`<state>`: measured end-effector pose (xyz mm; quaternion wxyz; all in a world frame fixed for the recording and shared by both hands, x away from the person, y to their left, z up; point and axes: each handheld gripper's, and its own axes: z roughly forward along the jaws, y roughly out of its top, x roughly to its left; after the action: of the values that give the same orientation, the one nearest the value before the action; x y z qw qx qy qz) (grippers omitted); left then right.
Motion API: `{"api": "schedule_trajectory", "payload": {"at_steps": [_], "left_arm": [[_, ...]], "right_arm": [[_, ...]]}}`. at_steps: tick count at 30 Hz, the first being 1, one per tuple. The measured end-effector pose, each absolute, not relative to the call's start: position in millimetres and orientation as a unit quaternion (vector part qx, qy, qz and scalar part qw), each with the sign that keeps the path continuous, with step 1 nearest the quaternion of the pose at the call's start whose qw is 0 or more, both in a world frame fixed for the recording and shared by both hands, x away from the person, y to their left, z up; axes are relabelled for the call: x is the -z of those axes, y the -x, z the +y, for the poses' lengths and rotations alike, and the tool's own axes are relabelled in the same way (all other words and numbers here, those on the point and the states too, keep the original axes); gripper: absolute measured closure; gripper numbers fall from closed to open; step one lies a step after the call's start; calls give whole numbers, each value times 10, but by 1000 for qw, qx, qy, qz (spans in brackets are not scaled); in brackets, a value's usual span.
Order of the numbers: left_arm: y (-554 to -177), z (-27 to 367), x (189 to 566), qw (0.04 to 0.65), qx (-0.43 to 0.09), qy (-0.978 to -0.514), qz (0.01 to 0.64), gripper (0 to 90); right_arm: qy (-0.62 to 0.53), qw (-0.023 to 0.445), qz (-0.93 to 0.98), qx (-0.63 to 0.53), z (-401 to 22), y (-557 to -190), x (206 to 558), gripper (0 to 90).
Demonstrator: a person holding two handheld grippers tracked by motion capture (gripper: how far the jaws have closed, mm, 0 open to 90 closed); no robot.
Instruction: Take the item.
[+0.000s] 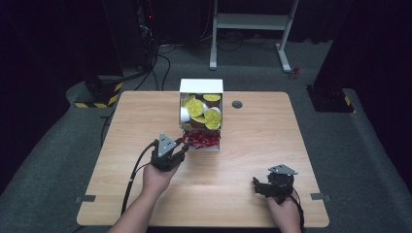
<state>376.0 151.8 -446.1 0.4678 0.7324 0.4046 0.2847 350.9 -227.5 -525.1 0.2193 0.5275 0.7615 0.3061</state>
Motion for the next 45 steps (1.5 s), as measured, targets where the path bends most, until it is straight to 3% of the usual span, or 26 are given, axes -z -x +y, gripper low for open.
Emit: {"api": "schedule_trajectory", "payload": {"at_steps": [5,10,25,45], "left_arm": [[-3796,1466,4460,457,-299,-733,405,498],[-3899,1440,4494,440,-295,-740,416,487],[-3922,1436,4496,436,-315,-735,412,705],[-3723,1538,4463,461,-324,-722,401,817]], "right_arm": [[-527,219,762,-306,-2275,-3509,5251,79],[-528,219,762,-306,-2275,-3508,5250,79],[-527,219,762,-306,-2275,-3509,5251,79],[-527,219,762,-306,-2275,-3509,5251,79]]}}
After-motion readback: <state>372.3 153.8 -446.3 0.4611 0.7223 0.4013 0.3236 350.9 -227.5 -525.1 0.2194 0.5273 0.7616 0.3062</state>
